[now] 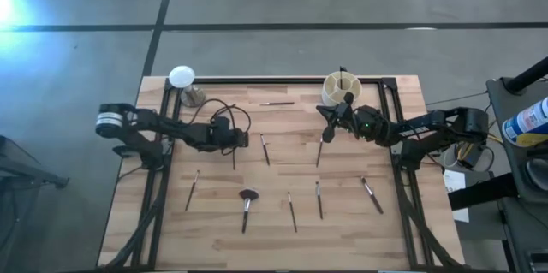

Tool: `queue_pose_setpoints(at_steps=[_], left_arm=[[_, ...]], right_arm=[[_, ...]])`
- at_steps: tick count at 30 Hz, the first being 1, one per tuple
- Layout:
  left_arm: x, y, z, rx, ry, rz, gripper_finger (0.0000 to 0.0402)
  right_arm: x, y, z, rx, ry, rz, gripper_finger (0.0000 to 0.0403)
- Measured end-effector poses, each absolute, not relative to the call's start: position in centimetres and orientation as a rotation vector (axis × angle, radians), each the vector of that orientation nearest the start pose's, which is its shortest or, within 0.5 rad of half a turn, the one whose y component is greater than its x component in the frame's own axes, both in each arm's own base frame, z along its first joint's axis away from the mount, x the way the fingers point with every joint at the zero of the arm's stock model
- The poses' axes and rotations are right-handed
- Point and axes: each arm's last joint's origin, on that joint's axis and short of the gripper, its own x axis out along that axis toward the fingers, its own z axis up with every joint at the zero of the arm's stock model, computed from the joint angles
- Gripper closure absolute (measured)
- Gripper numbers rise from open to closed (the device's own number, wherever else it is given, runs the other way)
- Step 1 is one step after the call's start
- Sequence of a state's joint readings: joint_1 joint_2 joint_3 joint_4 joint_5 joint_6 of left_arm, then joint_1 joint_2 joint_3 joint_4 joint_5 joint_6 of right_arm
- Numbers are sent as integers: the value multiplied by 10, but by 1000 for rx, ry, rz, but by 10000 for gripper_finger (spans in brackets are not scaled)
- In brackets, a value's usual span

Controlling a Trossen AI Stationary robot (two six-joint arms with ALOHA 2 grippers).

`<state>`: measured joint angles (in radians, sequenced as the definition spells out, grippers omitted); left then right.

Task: Put items in baskets/containers
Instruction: Put the black eyeshadow brush into the white pen organizer

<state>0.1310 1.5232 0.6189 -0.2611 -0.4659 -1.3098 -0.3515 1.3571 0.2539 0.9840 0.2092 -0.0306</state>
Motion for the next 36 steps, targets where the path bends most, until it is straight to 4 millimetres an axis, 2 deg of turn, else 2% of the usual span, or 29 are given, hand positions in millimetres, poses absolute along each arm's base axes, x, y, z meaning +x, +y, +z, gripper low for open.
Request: queue_pose_setpoints(at_steps=[11,16,23,27,32,36], left_arm=[[239,46,118,-870,647,1206,388],[238,47,128,-837,621,1177,399],[229,48,160,-751,480,1139,401],[229,48,173,-712,290,1001,401],[229,45,182,-655,-59,665,401],[227,47,178,-576,-176,512,401]], right_arm=[[208,-83,158,-28,132,-558,394],[208,-83,158,-28,132,-558,394],[207,-82,158,-21,134,-558,394],[207,-82,156,-5,144,-558,394],[207,-81,153,9,172,-520,394],[209,-79,154,58,159,-441,394]])
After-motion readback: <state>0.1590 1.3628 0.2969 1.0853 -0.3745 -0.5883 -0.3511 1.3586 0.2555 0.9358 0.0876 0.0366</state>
